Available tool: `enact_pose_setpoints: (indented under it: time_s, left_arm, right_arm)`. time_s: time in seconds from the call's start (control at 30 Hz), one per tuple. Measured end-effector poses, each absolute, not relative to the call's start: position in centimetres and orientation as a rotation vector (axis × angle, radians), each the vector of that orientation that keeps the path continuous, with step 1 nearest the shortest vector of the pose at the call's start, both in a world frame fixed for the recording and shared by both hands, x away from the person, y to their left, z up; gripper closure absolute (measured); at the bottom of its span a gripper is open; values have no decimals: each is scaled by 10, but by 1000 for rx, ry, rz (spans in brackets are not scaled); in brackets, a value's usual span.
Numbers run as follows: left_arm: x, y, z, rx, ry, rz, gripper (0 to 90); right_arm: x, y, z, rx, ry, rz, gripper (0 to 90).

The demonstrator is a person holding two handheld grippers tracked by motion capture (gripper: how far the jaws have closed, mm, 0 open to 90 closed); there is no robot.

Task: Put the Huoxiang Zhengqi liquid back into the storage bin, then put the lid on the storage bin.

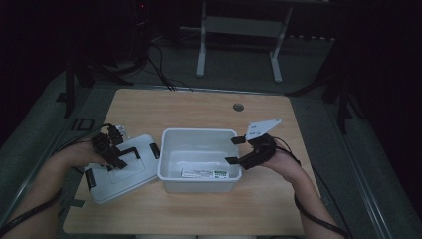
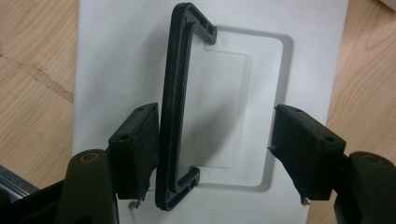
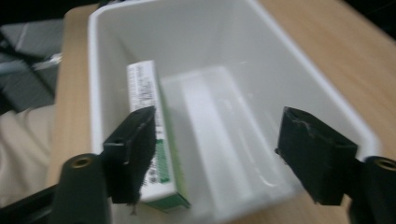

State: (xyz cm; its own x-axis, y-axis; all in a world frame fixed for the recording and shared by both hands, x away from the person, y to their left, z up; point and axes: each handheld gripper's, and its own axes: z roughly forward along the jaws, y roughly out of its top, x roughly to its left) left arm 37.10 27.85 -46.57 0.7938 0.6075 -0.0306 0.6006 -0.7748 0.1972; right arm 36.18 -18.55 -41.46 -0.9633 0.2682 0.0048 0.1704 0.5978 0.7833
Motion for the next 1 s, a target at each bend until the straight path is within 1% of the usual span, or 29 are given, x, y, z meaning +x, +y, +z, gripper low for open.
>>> enact_pose_setpoints:
  time_s: [0.03,0.1,0.33,0.43,0.5,0.53,0.57,0.63,0.67,0.7,0.77,0.8,0.9,0.97,1.0]
  left_arm:
    - [371,278,-466,2786,945,53,329]
    - [371,279,-467,2802,931,69,329]
    - [373,285,-471,2779,926,87,348]
    - [374,287,-473,2767,913,118,417]
    - [375,287,-473,2756,903,135,484]
    - [376,286,-473,2755,903,140,489]
    - [377,286,-473,2750,901,128,530]
    - [378,283,-473,2756,876,147,551]
    - [378,283,-473,2756,876,147,590]
    - [378,279,-473,2772,845,177,590]
    - [380,278,-474,2773,861,165,631]
    - [380,277,-474,2783,858,172,635]
    - [382,277,-475,2773,876,157,700]
    - [382,278,-475,2765,882,124,770]
    - [382,278,-475,2767,877,111,789]
  right_arm:
    - [362,-191,-415,403,2695,1324,197]
    - [363,-202,-417,454,2663,1356,171]
    - [365,-240,-432,627,2599,1376,155]
    - [364,-254,-441,698,2579,1365,155]
    - [363,-262,-447,740,2567,1338,155]
    - [362,-265,-450,759,2565,1332,156]
    - [362,-267,-453,772,2567,1334,156]
    - [360,-272,-459,805,2572,1316,156]
    - [360,-272,-459,805,2572,1316,156]
    - [360,-273,-462,812,2571,1312,156]
    - [357,-278,-472,834,2552,1323,156]
    - [356,-280,-475,845,2544,1322,156]
    - [353,-282,-484,873,2532,1329,152]
    - [350,-282,-489,871,2527,1318,152]
    - [349,-283,-491,876,2525,1318,152]
